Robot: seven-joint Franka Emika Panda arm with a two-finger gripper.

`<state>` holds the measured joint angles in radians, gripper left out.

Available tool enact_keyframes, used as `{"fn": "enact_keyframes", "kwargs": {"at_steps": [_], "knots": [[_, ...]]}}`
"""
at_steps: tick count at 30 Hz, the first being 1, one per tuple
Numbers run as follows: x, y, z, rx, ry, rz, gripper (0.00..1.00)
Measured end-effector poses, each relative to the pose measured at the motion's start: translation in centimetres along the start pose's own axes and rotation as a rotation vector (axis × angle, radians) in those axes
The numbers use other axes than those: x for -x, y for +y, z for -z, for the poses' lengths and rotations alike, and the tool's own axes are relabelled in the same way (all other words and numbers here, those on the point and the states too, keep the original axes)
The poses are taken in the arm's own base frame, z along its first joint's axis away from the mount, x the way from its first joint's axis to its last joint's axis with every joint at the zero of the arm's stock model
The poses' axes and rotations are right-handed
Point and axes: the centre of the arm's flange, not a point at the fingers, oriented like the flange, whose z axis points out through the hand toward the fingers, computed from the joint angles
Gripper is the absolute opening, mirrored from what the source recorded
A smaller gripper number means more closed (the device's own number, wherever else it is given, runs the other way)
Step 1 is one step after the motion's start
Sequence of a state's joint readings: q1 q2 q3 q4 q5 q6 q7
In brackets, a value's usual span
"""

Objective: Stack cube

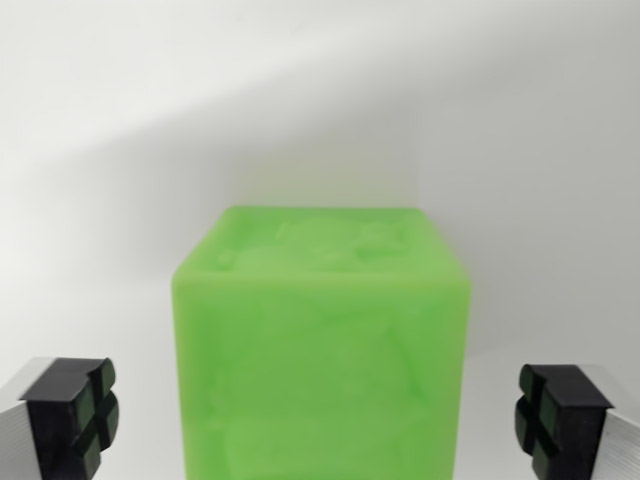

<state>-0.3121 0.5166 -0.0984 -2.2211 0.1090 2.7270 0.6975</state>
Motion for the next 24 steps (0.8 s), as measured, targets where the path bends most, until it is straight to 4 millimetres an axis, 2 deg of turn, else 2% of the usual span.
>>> {"fn": "enact_keyframes", "kwargs": {"at_steps": [6,14,15,24], "knots": [[0.0,0.0,-1.5,0.0,0.0,0.001,1.0],[0.0,0.0,-2.4,0.0,-0.001,0.0,1.0],[0.0,0.0,-2.5,-0.001,-0.001,0.0,0.0],[0.0,-0.1,-2.5,-0.002,0.0,0.0,0.0]]}}
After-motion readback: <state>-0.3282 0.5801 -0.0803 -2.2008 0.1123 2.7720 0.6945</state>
